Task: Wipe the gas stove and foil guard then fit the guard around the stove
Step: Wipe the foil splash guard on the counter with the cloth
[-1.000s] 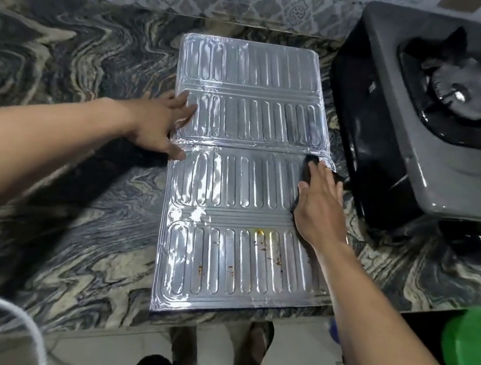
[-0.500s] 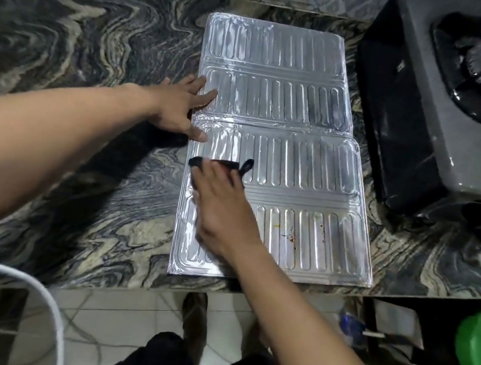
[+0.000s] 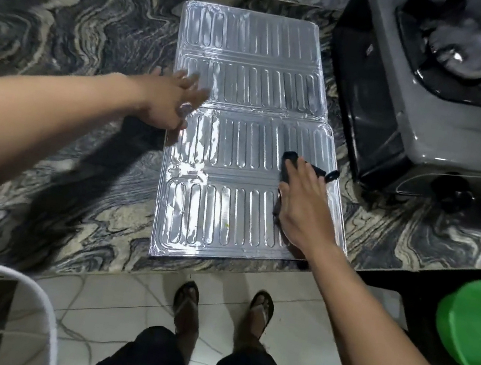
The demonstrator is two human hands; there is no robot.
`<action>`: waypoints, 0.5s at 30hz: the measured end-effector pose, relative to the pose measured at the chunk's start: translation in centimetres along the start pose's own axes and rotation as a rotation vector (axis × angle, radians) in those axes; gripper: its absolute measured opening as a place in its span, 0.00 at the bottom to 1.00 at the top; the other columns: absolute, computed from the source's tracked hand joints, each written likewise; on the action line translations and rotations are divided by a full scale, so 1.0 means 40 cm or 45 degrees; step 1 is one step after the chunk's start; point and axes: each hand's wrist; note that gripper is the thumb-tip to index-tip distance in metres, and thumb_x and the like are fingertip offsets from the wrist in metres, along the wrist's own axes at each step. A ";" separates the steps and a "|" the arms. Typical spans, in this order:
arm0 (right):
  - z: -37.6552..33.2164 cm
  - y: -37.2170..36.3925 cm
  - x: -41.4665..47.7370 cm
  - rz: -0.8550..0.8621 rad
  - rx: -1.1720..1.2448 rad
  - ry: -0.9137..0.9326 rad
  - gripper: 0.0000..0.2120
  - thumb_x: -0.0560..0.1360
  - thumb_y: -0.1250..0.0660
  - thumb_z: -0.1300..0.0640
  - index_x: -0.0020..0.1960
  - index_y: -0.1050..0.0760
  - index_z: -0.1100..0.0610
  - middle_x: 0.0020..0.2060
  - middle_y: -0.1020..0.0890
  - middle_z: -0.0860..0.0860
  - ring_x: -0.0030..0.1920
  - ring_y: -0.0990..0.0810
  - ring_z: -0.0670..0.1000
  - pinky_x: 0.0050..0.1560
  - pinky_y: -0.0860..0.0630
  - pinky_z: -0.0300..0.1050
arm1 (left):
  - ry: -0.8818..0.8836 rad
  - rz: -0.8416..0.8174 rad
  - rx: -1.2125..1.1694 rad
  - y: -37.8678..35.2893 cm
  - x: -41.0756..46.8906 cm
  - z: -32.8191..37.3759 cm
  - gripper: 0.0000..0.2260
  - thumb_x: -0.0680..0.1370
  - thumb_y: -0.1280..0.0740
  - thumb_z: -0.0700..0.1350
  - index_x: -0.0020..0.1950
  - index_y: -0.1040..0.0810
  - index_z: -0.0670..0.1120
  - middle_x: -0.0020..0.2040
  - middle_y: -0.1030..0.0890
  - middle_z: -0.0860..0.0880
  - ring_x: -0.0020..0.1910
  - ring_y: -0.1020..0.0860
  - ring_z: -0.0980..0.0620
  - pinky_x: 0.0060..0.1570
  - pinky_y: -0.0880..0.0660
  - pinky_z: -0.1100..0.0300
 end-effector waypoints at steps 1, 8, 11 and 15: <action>-0.003 -0.001 0.001 0.010 0.008 0.002 0.24 0.85 0.52 0.54 0.80 0.50 0.56 0.80 0.50 0.55 0.79 0.56 0.51 0.78 0.60 0.52 | -0.002 -0.027 -0.032 -0.002 -0.007 0.013 0.41 0.76 0.39 0.67 0.79 0.60 0.60 0.80 0.63 0.49 0.80 0.60 0.45 0.75 0.57 0.37; 0.065 0.010 -0.033 0.068 0.009 -0.029 0.26 0.85 0.48 0.55 0.80 0.51 0.56 0.80 0.52 0.54 0.79 0.58 0.49 0.77 0.63 0.48 | 0.044 -0.085 -0.159 -0.030 -0.025 0.012 0.55 0.61 0.36 0.76 0.79 0.61 0.60 0.80 0.64 0.51 0.79 0.62 0.49 0.75 0.55 0.37; 0.050 -0.004 -0.102 0.121 -0.016 -0.157 0.26 0.85 0.50 0.55 0.80 0.50 0.57 0.80 0.52 0.55 0.79 0.57 0.50 0.78 0.62 0.51 | 0.035 -0.082 -0.155 -0.033 -0.023 0.015 0.56 0.60 0.37 0.77 0.79 0.62 0.61 0.80 0.65 0.52 0.79 0.62 0.49 0.76 0.55 0.38; -0.035 -0.044 -0.150 0.095 -0.021 -0.176 0.26 0.84 0.53 0.53 0.80 0.50 0.58 0.80 0.52 0.55 0.80 0.56 0.52 0.78 0.60 0.54 | 0.034 -0.077 -0.174 -0.036 -0.024 0.014 0.57 0.58 0.38 0.77 0.79 0.61 0.60 0.80 0.64 0.51 0.79 0.62 0.48 0.76 0.54 0.37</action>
Point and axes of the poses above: each hand's wrist, its own x-axis towards the middle knuckle, its own y-axis out of the back of the hand, z = x × y
